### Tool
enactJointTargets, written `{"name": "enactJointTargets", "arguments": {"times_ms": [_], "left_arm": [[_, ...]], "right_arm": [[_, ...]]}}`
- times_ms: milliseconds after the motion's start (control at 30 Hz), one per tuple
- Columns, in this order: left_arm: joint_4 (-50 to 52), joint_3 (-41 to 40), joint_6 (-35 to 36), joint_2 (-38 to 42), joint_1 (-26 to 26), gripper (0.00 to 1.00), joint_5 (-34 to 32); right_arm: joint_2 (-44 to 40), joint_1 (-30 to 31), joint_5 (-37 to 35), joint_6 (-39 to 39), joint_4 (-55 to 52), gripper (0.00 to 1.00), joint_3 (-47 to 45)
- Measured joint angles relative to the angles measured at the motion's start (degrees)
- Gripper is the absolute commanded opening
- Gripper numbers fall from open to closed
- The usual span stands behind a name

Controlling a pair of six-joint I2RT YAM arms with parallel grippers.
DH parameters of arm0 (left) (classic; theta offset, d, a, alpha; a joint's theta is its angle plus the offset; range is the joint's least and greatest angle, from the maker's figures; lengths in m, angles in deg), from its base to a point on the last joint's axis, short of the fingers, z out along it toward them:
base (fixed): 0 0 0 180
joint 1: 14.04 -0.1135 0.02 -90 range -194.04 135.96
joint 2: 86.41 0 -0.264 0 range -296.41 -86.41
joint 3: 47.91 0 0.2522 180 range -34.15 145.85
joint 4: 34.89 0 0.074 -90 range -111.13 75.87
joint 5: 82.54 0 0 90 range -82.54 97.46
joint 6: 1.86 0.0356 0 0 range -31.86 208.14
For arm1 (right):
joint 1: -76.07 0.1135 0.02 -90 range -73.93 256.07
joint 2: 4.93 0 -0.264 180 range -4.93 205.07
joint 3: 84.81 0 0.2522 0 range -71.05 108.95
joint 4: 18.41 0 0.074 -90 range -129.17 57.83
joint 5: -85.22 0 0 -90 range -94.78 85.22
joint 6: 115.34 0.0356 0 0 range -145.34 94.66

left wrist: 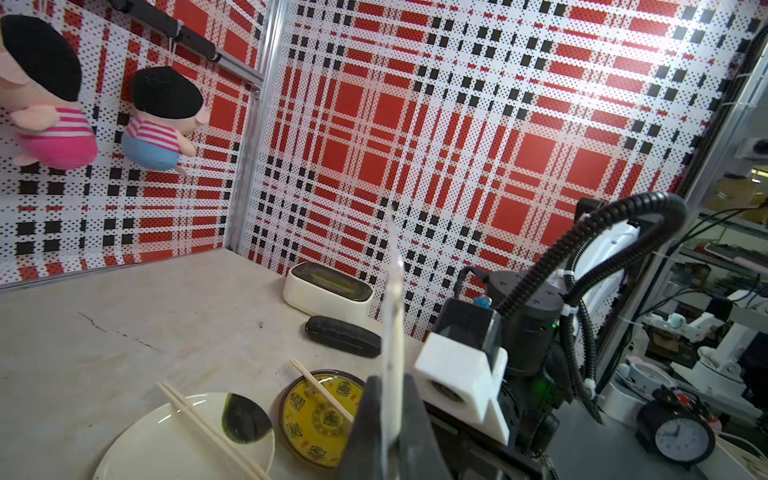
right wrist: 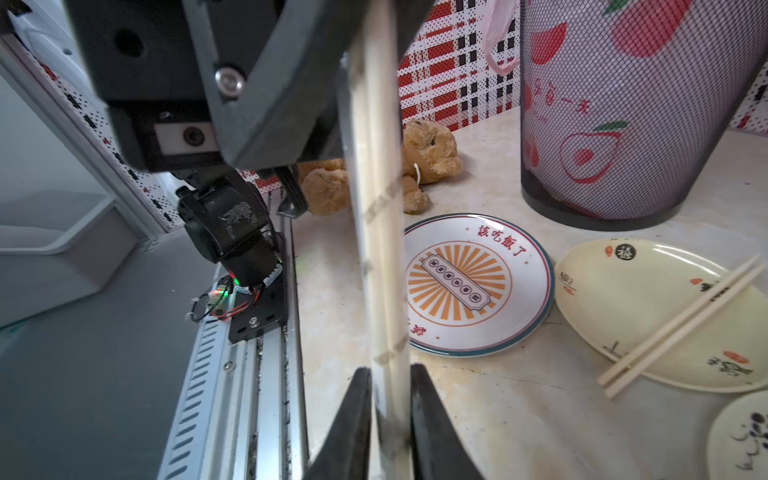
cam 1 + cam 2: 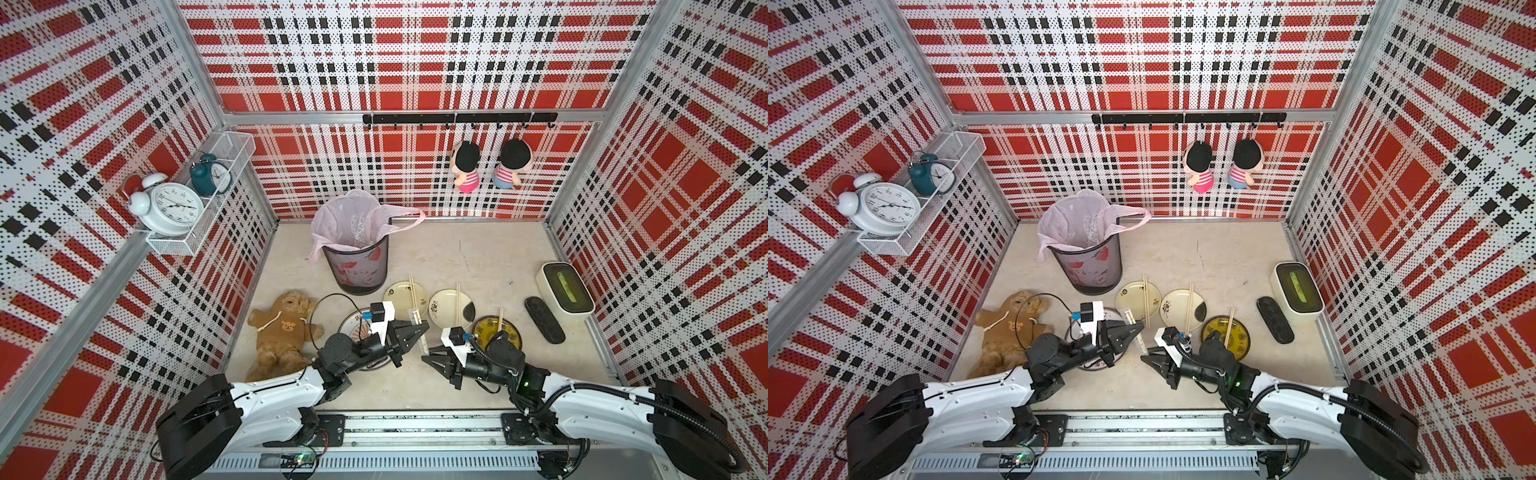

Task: Remove the packaging of disposable chopsticks
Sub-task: Remove the packet bag from the disposable chopsticks.

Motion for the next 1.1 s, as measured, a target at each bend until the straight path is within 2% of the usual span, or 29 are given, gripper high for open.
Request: {"name": "enactJointTargets", "arguments": {"times_ms": [67,167,233,300,433,500,533,600,700,767,1100], "left_arm": [[0.5,0.0,0.6,0.0,0.4,0.0,0.3],[1.1,0.0,1.0,0.0,0.7,0.02,0.3],[1.5,0.0,1.3,0.0,0.9,0.31,0.4],[1.8,0.0,1.4,0.1,1.0,0.47,0.4],[1.4,0.0,1.0,0.6,1.1,0.52,0.6],[0.6,0.0,0.7,1.3,1.1,0.5,0.6],[0.3,0.0,0.5,1.7,1.1,0.45,0.5],[-0.6,0.0,0.4,2.3,1.1,0.28,0.4],[-1.6,0.1,0.0,2.2,1.1,0.1,0.3],[-2.4,0.1,-0.3,1.9,1.2,0.02,0.5],[-6.0,0.2,-0.9,-1.7,3.0,0.01,-0.5]], "right_arm": [[0.7,0.0,0.7,-0.1,0.5,0.0,-0.2],[0.9,0.0,1.2,-0.6,1.7,0.0,-1.0],[0.8,0.0,1.4,-0.7,2.8,0.0,-1.9],[0.6,0.0,1.7,-0.6,3.5,0.0,-2.7],[0.1,0.0,2.4,-0.5,4.1,0.0,-3.5],[0.0,0.0,3.0,-0.5,4.8,0.0,-3.6],[0.1,0.0,3.3,-0.5,5.1,0.0,-3.6],[0.1,0.0,4.0,-0.5,5.8,0.0,-3.7],[0.3,0.0,4.9,-0.5,6.7,0.0,-3.7],[0.7,0.0,5.0,-0.4,7.4,0.0,-3.7],[-1.4,-0.2,4.9,-1.6,4.7,0.0,-3.8]]}}
